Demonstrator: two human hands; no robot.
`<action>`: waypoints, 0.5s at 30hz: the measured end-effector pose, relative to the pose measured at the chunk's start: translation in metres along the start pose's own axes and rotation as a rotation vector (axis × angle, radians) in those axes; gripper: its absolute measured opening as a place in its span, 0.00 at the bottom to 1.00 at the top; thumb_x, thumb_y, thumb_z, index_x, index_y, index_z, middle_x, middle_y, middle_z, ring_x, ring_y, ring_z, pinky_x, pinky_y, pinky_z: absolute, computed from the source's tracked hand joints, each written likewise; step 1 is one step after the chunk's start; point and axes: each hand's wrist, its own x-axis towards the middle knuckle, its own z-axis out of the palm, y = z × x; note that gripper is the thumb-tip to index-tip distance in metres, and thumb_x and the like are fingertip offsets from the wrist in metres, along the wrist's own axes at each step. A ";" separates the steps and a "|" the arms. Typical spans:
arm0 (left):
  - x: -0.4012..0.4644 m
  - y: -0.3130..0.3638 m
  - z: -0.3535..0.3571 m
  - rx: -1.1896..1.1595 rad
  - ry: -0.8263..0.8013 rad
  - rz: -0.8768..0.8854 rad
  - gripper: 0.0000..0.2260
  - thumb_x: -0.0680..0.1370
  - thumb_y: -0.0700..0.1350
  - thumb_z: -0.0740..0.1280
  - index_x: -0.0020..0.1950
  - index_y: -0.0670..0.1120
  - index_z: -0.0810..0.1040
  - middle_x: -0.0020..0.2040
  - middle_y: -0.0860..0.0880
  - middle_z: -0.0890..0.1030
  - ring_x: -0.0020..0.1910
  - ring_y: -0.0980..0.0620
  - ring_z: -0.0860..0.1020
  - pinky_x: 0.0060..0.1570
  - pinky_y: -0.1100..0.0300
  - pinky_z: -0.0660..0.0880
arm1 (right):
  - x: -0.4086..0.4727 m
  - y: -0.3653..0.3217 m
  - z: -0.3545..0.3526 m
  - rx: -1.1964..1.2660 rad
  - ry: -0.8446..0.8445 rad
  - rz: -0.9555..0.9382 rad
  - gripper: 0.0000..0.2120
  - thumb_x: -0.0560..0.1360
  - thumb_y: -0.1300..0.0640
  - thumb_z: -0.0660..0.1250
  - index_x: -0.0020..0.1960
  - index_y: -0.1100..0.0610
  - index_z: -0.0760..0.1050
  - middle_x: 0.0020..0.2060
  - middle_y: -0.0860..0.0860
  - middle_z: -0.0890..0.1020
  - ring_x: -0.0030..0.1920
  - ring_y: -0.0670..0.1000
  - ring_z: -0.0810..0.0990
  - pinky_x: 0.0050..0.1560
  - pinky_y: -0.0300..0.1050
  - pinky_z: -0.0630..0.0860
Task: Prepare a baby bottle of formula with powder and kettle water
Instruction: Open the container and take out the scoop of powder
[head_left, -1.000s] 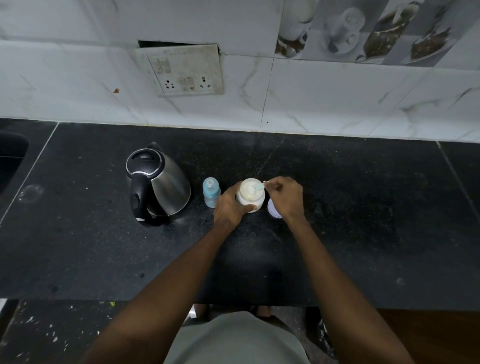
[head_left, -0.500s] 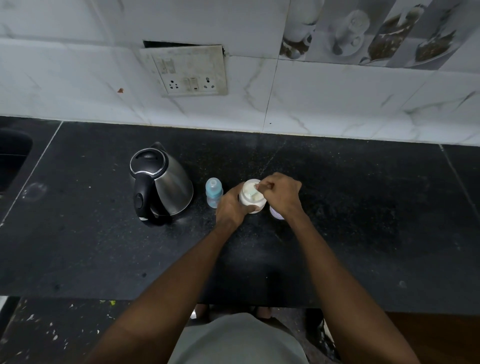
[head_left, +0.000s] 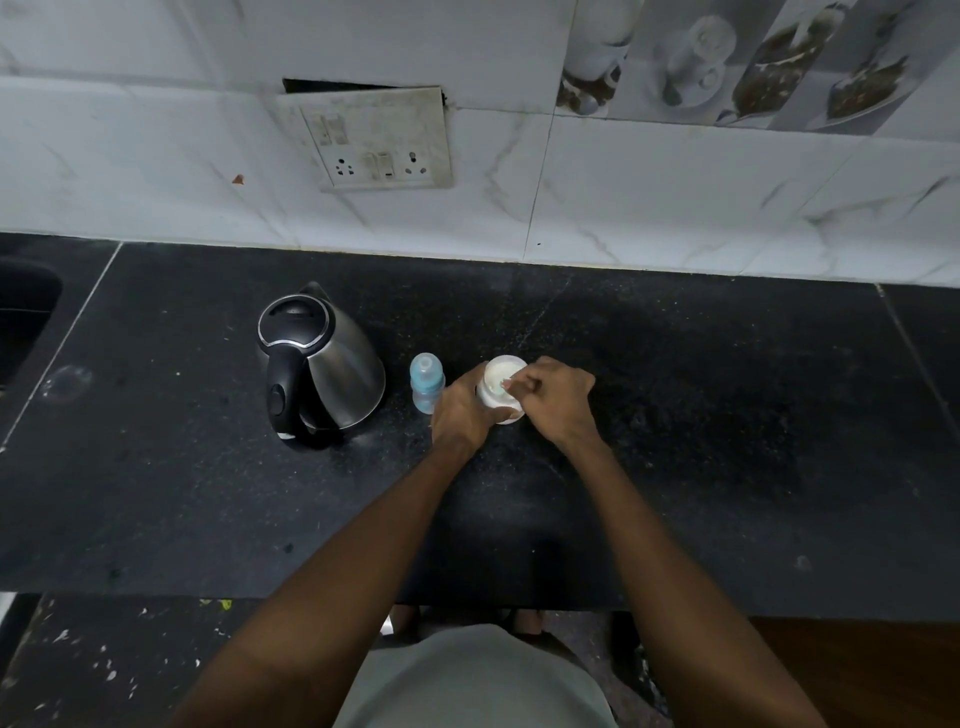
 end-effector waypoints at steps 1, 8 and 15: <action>0.000 0.000 0.000 0.001 -0.007 0.003 0.32 0.68 0.52 0.83 0.71 0.56 0.77 0.57 0.55 0.86 0.56 0.52 0.84 0.59 0.45 0.82 | -0.001 0.000 0.001 -0.058 -0.009 -0.069 0.06 0.75 0.53 0.75 0.39 0.52 0.86 0.36 0.44 0.78 0.41 0.47 0.78 0.59 0.56 0.67; -0.003 0.006 -0.002 0.000 -0.003 0.020 0.30 0.70 0.45 0.82 0.71 0.50 0.78 0.59 0.55 0.84 0.59 0.54 0.81 0.63 0.54 0.77 | 0.008 0.003 -0.023 -0.253 -0.046 -0.189 0.06 0.76 0.51 0.74 0.43 0.50 0.86 0.41 0.46 0.80 0.47 0.49 0.78 0.57 0.51 0.58; 0.001 -0.005 0.002 0.055 -0.004 0.005 0.33 0.67 0.51 0.80 0.71 0.53 0.76 0.62 0.52 0.84 0.59 0.48 0.82 0.58 0.42 0.82 | 0.006 0.006 -0.022 0.309 0.073 0.435 0.10 0.71 0.40 0.73 0.32 0.38 0.83 0.38 0.41 0.85 0.51 0.51 0.84 0.63 0.63 0.75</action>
